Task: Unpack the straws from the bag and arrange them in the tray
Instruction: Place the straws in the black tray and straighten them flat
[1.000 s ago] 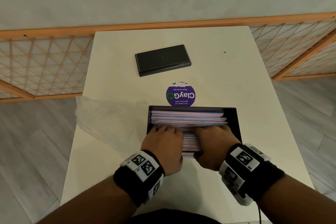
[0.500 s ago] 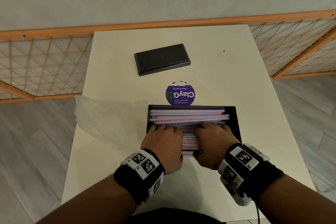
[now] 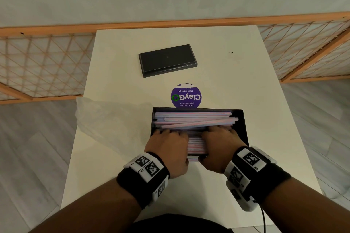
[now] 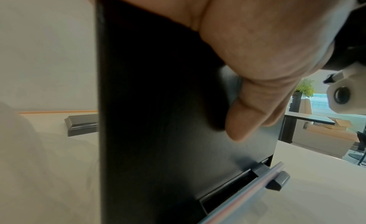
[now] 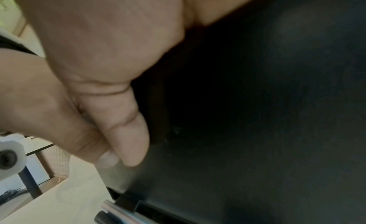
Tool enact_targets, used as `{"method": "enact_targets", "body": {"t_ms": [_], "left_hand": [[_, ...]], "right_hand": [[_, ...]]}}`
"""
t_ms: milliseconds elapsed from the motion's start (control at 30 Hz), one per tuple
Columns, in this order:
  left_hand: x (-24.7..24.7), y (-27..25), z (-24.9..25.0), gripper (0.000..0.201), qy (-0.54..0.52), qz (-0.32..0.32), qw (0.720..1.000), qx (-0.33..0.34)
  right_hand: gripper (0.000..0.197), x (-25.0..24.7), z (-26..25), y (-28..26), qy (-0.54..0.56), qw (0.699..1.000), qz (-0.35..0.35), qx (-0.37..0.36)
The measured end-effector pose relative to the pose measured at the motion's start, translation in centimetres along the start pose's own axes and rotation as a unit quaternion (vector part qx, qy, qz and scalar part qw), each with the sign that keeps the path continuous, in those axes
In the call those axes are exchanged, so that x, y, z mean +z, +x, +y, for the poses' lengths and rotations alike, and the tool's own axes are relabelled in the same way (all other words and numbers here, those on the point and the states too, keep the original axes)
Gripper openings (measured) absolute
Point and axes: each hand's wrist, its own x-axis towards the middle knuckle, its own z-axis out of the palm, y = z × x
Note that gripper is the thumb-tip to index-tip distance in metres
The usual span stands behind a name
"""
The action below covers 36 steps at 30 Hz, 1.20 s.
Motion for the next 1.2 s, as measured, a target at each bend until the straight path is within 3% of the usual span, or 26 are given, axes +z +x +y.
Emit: {"method": "enact_targets", "body": {"t_ms": [533,700,1200], "left_hand": [[0.00,-0.05,0.02,0.050,-0.003,0.019,1.000,0.006],[-0.16,0.01,-0.09,0.041,-0.015,0.015,1.000,0.007],[-0.27,0.00,-0.01,0.043,-0.014,0.011,1.000,0.006]], "right_hand": [[0.045,0.06,-0.02,0.15,-0.007,1.000,0.004,0.002],[0.048,0.06,0.09,0.28,-0.001,1.000,-0.012,0.004],[0.049,-0.55,-0.16,-0.04,-0.022,1.000,-0.020,-0.003]]}}
